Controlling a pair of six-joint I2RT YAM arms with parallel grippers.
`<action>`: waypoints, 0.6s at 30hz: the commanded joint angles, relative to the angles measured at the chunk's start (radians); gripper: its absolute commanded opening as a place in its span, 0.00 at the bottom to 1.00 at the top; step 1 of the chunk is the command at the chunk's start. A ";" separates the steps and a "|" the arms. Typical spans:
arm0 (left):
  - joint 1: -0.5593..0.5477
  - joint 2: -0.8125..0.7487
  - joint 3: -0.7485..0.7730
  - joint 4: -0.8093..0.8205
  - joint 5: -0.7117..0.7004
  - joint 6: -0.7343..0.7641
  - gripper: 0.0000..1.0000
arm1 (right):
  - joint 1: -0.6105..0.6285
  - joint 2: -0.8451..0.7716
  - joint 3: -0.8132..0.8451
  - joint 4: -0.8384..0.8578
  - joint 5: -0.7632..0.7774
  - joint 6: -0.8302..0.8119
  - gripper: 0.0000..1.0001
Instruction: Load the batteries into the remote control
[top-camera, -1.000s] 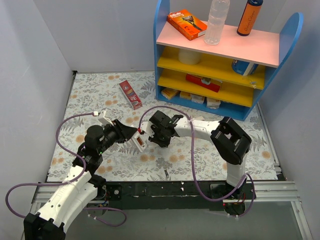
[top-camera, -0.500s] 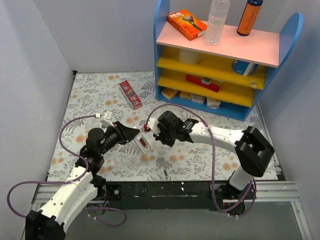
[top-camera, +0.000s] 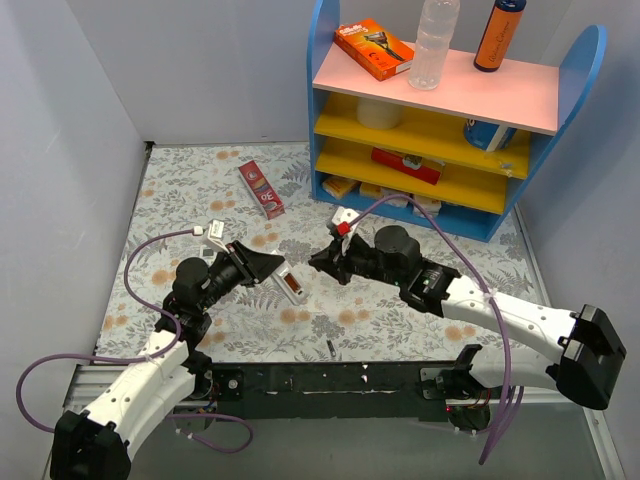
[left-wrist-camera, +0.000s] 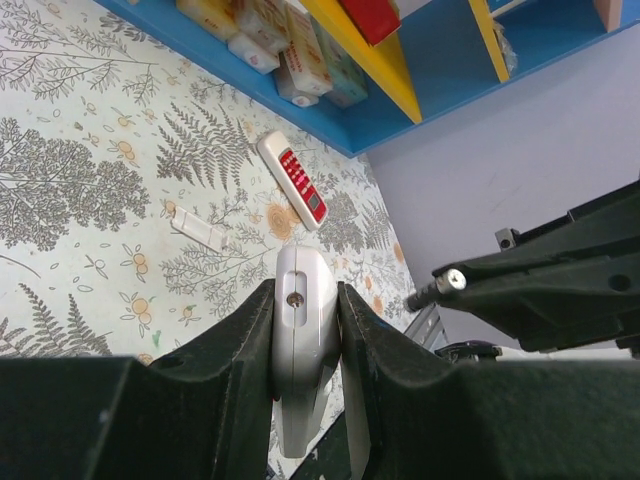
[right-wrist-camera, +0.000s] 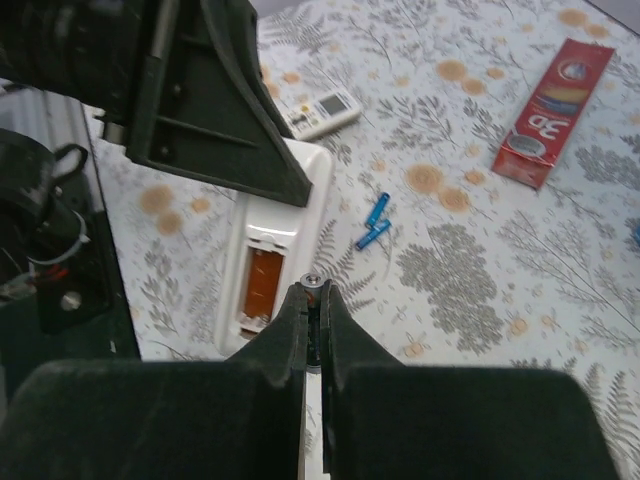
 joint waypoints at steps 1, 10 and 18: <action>0.001 0.002 0.001 0.073 0.020 -0.033 0.00 | 0.026 -0.030 -0.070 0.298 -0.053 0.131 0.01; 0.001 0.010 0.009 0.096 0.040 -0.064 0.00 | 0.076 0.029 -0.113 0.495 -0.061 0.153 0.01; 0.003 0.001 0.018 0.085 0.039 -0.081 0.00 | 0.086 0.092 -0.130 0.542 -0.013 0.162 0.01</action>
